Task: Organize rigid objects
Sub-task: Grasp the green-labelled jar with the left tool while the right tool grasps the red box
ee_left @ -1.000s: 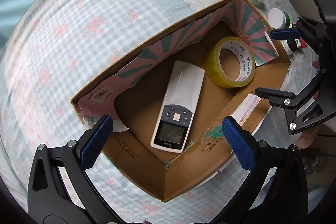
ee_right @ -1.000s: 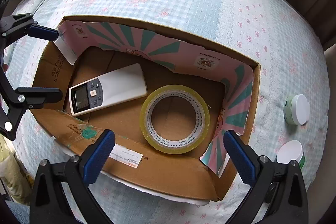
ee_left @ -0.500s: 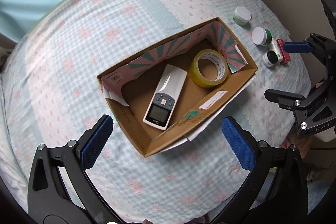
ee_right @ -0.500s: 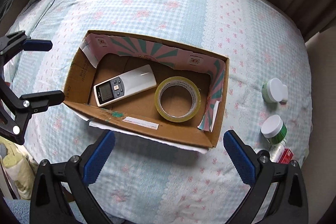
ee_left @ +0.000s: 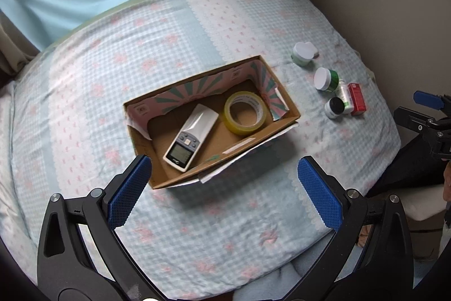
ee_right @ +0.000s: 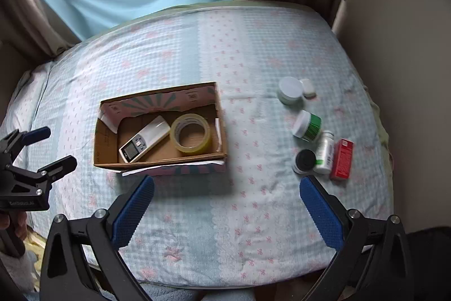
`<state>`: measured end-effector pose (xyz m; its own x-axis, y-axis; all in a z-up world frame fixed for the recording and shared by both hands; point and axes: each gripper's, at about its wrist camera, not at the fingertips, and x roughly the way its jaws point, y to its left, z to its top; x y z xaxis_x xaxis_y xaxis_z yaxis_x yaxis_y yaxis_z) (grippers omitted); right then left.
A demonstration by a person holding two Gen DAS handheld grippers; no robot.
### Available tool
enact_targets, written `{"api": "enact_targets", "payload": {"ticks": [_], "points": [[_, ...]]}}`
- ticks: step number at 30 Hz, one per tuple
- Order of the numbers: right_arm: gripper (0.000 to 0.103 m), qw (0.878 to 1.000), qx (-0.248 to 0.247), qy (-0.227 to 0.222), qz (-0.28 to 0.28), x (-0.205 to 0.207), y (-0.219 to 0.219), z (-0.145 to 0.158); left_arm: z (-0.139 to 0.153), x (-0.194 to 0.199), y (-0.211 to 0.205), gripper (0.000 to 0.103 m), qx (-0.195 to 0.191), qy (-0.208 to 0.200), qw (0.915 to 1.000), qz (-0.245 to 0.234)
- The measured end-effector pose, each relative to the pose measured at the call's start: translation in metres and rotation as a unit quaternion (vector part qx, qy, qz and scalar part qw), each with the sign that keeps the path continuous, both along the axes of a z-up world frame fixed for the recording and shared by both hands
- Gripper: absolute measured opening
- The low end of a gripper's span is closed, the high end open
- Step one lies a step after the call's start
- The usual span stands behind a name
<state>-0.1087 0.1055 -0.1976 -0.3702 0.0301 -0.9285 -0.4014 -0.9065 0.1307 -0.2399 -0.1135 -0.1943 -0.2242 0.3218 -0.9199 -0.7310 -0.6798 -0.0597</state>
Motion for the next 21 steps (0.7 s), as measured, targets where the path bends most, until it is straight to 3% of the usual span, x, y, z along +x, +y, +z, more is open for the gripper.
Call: {"api": "enact_targets", "payload": {"ticks": [9,14,21], "points": [[0.103,0.996,-0.003,0.016,-0.084,0.061,0.087,-0.005,0.011,0.039,0.067,0.103,0.016,0.009,0.9998,0.009],[0.103,0.993,-0.009,0.018,-0.116,0.078,0.13,-0.025,-0.001,0.053,0.119,0.103,0.03,-0.015,0.9993,0.013],[0.103,0.991,-0.033,0.001,-0.133,0.085,0.183,-0.061,-0.028,0.061,0.202,0.103,-0.007,-0.022,0.9996,-0.017]]}}
